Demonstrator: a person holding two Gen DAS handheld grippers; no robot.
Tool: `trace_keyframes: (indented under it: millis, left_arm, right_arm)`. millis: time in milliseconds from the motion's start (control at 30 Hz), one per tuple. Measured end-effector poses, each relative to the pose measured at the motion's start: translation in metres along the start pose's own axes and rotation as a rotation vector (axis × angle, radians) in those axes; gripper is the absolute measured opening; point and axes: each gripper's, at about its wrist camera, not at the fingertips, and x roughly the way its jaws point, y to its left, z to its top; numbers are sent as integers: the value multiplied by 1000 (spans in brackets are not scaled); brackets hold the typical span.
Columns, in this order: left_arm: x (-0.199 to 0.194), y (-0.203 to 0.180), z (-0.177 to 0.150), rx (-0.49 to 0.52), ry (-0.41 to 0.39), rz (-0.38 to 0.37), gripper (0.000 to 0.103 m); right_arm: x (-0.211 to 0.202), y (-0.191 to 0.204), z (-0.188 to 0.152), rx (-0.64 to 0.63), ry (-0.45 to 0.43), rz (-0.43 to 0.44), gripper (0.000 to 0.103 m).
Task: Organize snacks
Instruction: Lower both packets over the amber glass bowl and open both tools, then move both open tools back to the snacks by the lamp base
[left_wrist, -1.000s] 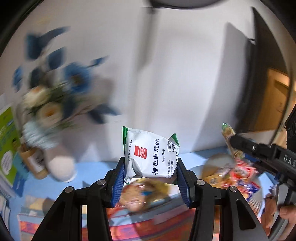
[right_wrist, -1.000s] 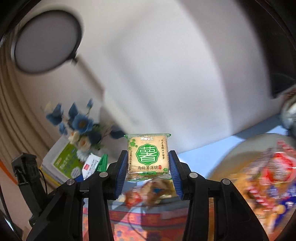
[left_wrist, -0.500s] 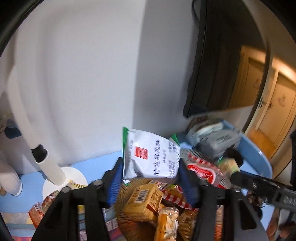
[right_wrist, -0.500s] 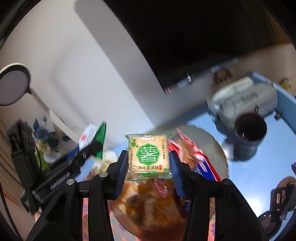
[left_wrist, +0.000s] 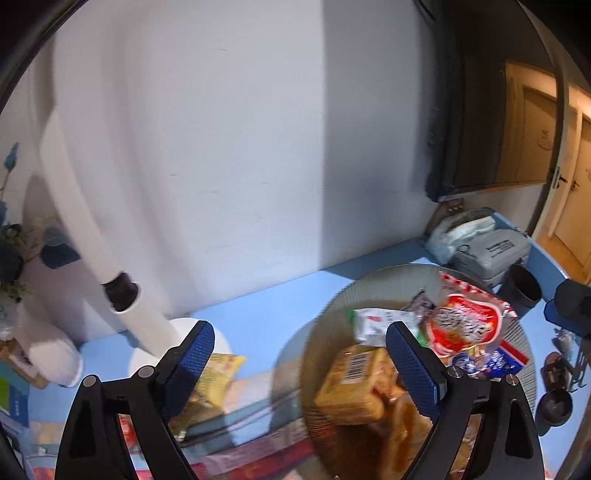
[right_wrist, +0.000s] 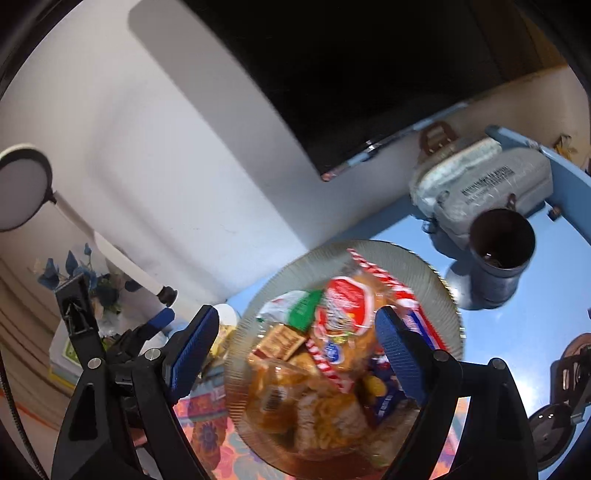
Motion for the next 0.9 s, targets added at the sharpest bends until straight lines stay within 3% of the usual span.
trace_keyframes:
  millis: [333, 667, 900]
  left_arm:
    - [-20, 73, -16, -54, -26, 43, 94]
    - [-38, 181, -47, -155, 5, 119, 94]
    - [-40, 243, -76, -241, 27, 151, 97]
  right_arm:
    - [33, 81, -10, -99, 26, 60, 87]
    - [75, 162, -25, -132, 45, 185, 87]
    - [105, 204, -53, -184, 78, 253, 87]
